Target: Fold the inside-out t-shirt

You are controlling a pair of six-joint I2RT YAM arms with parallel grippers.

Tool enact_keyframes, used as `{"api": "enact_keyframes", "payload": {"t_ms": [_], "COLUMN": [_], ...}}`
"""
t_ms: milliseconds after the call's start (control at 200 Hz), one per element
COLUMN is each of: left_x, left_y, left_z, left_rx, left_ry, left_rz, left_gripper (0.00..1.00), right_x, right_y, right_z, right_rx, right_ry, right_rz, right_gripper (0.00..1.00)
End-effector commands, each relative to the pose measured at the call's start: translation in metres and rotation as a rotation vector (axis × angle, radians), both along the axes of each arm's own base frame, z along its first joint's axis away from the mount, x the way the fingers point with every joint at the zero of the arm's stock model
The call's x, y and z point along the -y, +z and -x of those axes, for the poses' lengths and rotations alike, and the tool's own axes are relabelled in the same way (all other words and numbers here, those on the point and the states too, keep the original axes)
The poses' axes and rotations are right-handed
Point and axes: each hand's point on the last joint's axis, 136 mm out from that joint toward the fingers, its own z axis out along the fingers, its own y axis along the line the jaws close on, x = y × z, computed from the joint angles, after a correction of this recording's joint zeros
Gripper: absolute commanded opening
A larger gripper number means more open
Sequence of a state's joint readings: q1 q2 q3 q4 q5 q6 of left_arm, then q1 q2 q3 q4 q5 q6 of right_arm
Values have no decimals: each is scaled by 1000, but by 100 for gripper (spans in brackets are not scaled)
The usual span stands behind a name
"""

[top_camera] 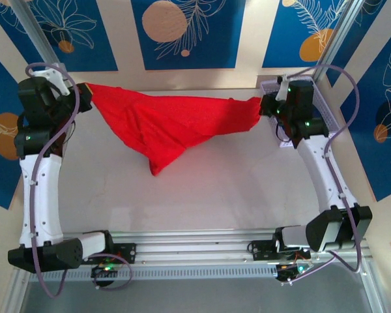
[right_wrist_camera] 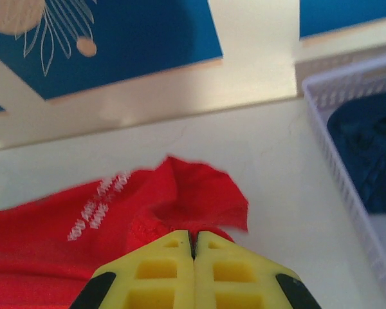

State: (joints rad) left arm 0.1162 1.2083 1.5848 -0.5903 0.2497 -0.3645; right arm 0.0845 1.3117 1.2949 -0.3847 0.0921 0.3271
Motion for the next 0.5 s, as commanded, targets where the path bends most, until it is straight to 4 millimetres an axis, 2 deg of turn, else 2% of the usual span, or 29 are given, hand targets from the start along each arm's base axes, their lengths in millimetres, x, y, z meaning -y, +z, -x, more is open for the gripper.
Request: {"api": "enact_keyframes", "payload": {"t_ms": [0, 95, 150, 230, 340, 405, 495], "left_x": [16, 28, 29, 33, 38, 40, 40], "left_y": [-35, -96, -131, -170, -204, -215, -219], "left_z": [5, 18, 30, 47, 61, 65, 66], "left_rx": [-86, -239, -323, -393, -465, -492, -491], "left_ry": [-110, -174, -168, -171, -186, -190, -190], "left_rz": [37, 81, 90, 120, 154, 162, 164], "left_gripper": [0, 0, 0, 0, 0, 0, 0], "right_x": [-14, -24, -28, -36, -60, -74, -92], "right_y": [-49, -107, -145, -175, -188, -189, -192], "right_z": [16, 41, 60, 78, 84, 76, 57], "right_rx": [-118, -249, -338, -401, -437, -449, -457], "right_ry": [17, 10, 5, 22, 114, 157, 209], "right_rz": [-133, -171, -168, -140, -54, 29, 125], "right_gripper": [0, 3, 16, 34, 43, 45, 47]}}
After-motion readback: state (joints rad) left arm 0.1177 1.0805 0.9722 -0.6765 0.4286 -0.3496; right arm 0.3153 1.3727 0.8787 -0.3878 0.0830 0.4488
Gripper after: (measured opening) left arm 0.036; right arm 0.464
